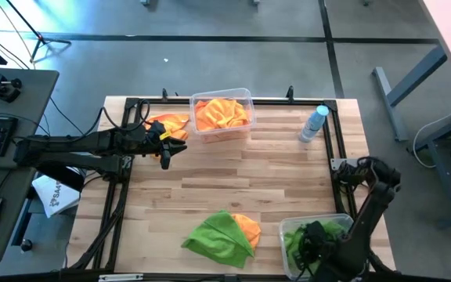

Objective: Sort microfiber towel by color & place in baskets
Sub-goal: Put the green microfiber towel into the bottom transparent bin

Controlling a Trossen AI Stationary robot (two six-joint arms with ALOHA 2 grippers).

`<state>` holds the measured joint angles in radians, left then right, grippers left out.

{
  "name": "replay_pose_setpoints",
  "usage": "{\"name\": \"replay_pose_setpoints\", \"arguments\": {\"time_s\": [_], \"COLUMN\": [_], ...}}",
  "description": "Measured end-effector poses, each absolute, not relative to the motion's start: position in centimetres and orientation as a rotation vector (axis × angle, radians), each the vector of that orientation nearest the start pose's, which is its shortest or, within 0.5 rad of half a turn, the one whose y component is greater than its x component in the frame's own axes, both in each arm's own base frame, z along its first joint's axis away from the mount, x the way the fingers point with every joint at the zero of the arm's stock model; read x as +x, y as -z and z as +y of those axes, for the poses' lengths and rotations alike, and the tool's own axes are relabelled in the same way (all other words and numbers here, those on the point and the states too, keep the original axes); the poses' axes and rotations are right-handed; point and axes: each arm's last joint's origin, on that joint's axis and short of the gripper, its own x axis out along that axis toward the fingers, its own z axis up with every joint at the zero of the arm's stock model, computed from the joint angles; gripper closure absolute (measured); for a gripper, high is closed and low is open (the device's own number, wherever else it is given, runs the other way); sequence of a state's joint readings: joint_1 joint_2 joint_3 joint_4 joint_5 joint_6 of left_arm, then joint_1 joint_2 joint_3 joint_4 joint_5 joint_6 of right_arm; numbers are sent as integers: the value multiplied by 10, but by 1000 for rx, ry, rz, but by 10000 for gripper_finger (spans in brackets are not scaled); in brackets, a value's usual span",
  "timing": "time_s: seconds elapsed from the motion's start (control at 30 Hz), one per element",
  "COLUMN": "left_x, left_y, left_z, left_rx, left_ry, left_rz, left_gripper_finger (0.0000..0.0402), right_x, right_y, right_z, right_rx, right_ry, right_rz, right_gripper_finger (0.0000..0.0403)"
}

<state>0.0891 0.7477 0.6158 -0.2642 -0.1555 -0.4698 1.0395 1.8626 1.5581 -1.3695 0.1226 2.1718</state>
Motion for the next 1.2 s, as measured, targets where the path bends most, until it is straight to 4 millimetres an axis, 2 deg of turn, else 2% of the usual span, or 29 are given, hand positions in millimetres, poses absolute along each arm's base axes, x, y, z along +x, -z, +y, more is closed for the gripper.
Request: {"name": "replay_pose_setpoints", "arguments": {"time_s": [0.17, 0.33, 0.47, 0.6, 0.7, 0.77, 1.0, 1.2], "left_x": [165, 165, 165, 165, 165, 165, 165, 165], "left_y": [-273, -273, -273, -273, -273, -273, -273, -273], "left_z": [19, 19, 19, 19, 19, 19, 19, 19], "left_rx": [-448, -448, -452, -452, -452, -453, -476, -478], "left_ry": [-330, -330, -315, -315, -315, -315, -319, -320], "left_rz": [333, 333, 337, 337, 336, 337, 333, 333], "left_gripper_finger": [309, 309, 309, 309, 309, 309, 309, 309], "right_x": [165, 158, 156, 154, 152, 149, 149, 151], "right_y": [-281, -306, -314, -313, -303, -290, -231, -183], "right_z": [292, 298, 301, 301, 300, 299, 298, 290], "right_rx": [731, 719, 722, 742, 738, 731, 727, 792], "right_ry": [917, 806, 759, 781, 835, 892, 917, 885], "right_rz": [1242, 1265, 1274, 1265, 1261, 1251, 1285, 1303], "right_gripper_finger": [238, 237, 238, 238, 247, 266, 386, 388]}}
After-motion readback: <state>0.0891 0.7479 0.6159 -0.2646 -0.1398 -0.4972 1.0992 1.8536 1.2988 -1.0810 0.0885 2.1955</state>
